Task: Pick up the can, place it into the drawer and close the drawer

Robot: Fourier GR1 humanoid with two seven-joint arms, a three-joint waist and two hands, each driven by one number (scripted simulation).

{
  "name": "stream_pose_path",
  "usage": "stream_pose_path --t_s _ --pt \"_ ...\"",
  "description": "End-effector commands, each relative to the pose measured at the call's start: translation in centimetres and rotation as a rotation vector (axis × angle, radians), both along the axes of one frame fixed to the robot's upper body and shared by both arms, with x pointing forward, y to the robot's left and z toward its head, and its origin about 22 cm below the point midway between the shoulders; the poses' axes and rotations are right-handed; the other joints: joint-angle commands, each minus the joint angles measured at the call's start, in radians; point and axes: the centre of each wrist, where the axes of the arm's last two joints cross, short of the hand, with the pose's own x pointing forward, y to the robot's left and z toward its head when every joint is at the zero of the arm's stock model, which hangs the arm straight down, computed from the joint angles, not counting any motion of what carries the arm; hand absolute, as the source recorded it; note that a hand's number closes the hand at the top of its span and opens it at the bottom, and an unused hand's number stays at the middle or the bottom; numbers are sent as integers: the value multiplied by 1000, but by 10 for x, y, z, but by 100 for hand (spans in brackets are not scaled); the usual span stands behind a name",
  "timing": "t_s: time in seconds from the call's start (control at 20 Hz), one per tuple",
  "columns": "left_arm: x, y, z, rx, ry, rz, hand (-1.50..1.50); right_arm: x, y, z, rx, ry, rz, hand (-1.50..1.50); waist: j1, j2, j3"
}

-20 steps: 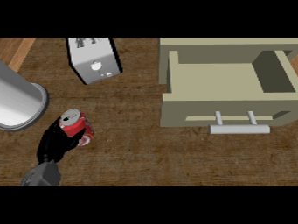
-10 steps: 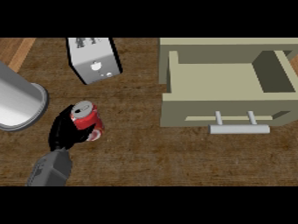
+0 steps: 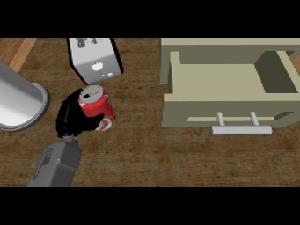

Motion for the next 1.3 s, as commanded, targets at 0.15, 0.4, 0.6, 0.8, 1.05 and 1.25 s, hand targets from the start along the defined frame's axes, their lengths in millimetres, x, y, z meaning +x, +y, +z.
stream_pose_path --t_s 0.15,0.4,0.6,0.8,1.05,1.25 --pt "4 -21 64 64 -71 -30 150 9 6 9 -19 -1 -6 -150 5 0 0" --pt "8 -54 103 69 -68 -45 150 1 6 -5 20 -2 -20 -150 -1 -1 0" --pt "26 -69 143 89 -82 -35 150 -1 3 1 7 -3 -4 -150 -4 0 0" --pt "40 -80 160 111 -113 -38 150 8 9 -1 1 2 -16 -150 -5 3 0" --pt "49 -113 186 140 -127 -36 150 11 0 9 19 -8 -9 -150 -7 3 0" --pt "60 -122 190 133 -105 -71 150 9 -5 2 25 -14 -14 -150 -9 3 0"
